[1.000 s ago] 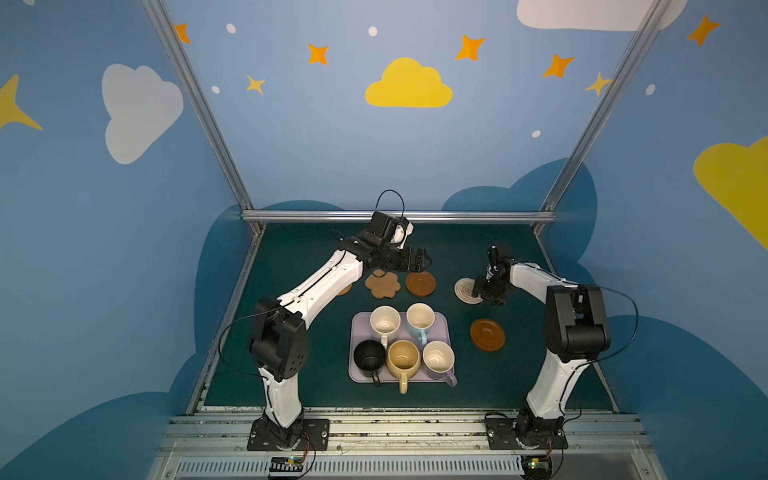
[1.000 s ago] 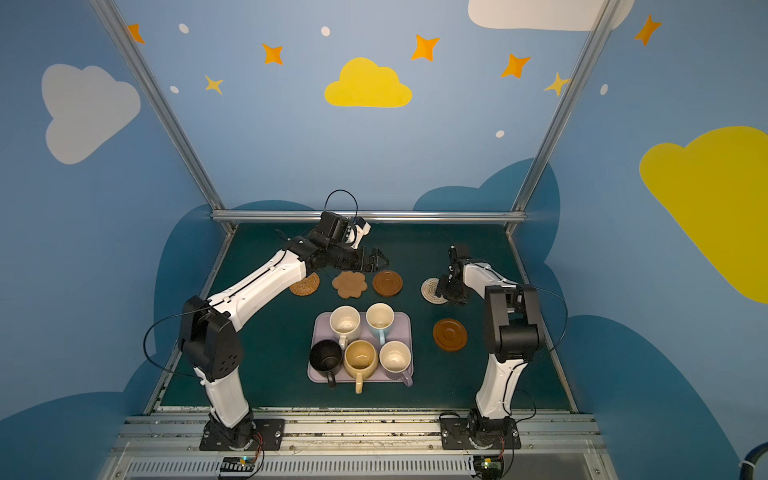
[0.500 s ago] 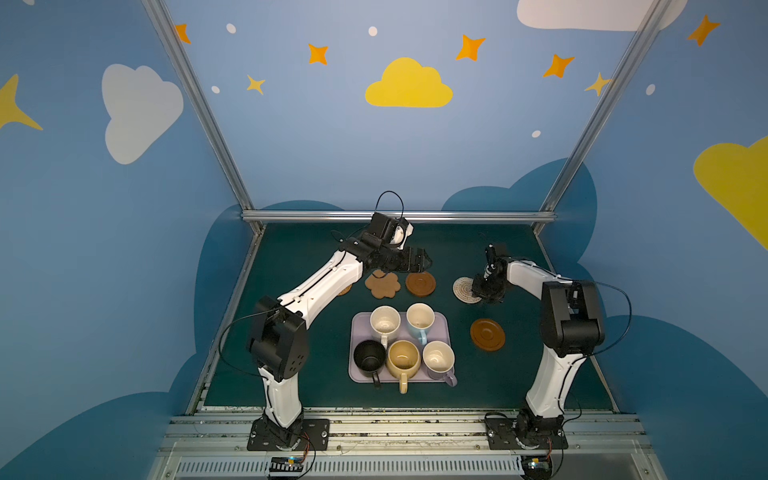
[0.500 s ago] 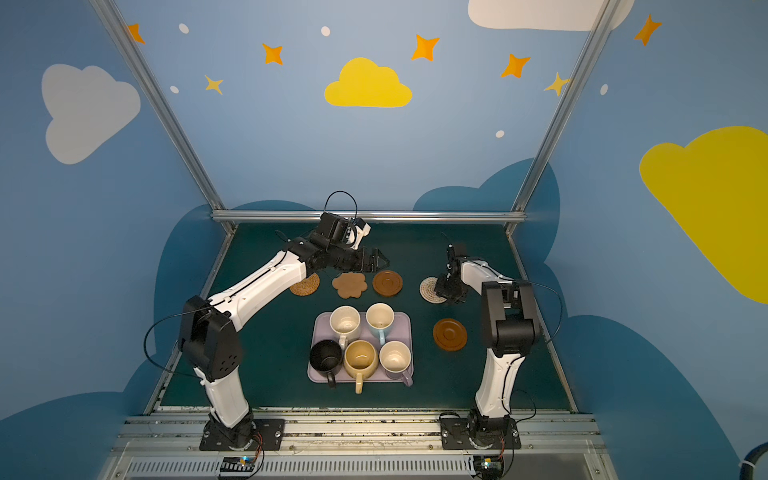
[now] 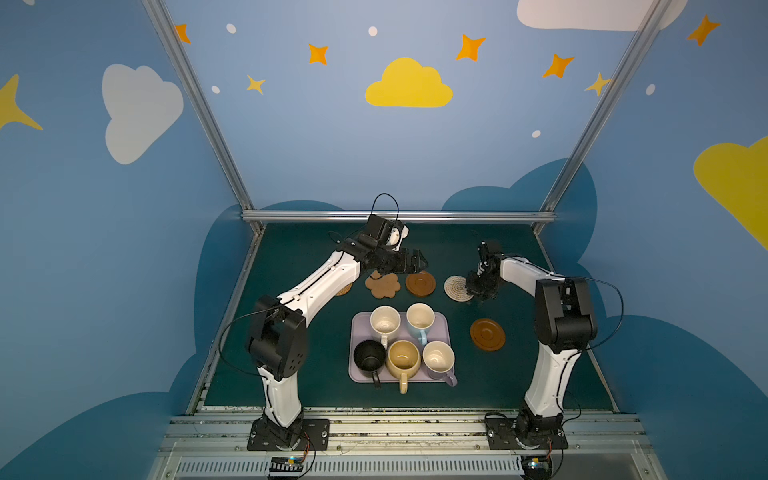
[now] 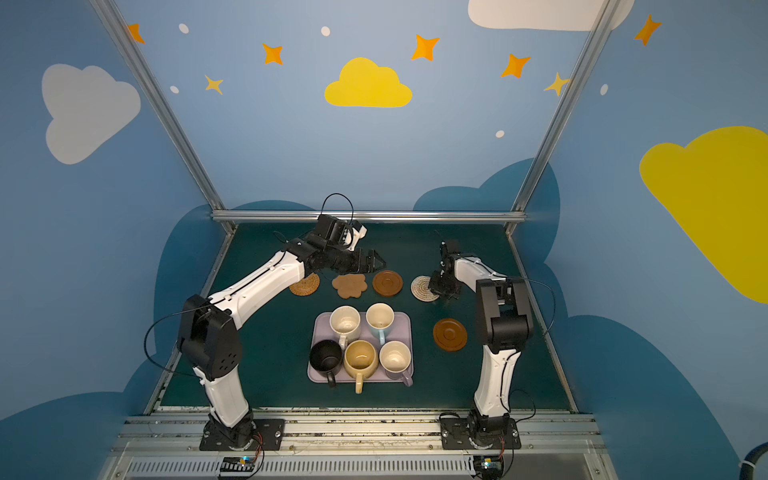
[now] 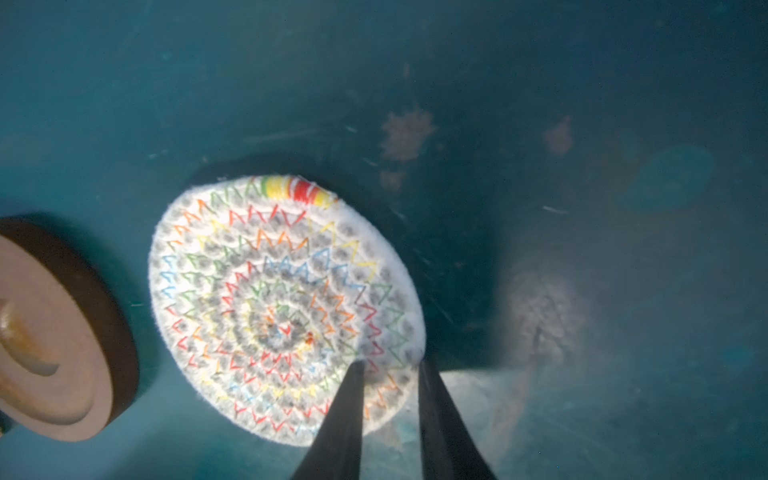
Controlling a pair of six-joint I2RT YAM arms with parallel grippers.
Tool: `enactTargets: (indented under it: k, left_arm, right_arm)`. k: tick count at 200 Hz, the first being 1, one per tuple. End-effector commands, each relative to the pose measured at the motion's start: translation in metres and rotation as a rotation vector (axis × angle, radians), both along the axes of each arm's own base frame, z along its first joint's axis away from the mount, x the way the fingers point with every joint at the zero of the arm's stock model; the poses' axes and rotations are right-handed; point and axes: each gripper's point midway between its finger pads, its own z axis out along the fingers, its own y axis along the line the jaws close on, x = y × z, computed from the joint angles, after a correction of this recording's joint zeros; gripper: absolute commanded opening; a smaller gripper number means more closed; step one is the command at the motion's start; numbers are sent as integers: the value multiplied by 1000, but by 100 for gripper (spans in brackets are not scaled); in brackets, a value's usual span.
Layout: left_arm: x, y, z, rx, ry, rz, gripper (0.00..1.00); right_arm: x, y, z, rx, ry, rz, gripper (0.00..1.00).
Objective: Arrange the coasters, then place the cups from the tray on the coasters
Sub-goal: 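Push the stitched coaster with the right gripper toward the brown wooden coaster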
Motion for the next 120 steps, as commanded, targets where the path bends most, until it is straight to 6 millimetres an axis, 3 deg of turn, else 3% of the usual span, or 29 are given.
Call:
enactTargets:
  k: [1,78,120]
  left_arm:
    - [-3,2,10,-27,-10,-3,100]
    - [-1,11,10,-36,-3,13,100]
    - [-2,11,12,-41,-3,14,100]
  right_arm:
    - [-1,0,-5,-30,41,-5,22]
    - [6,0,-6,-75,44,-13,25]
    - [10,7,5,-64,11,11,30]
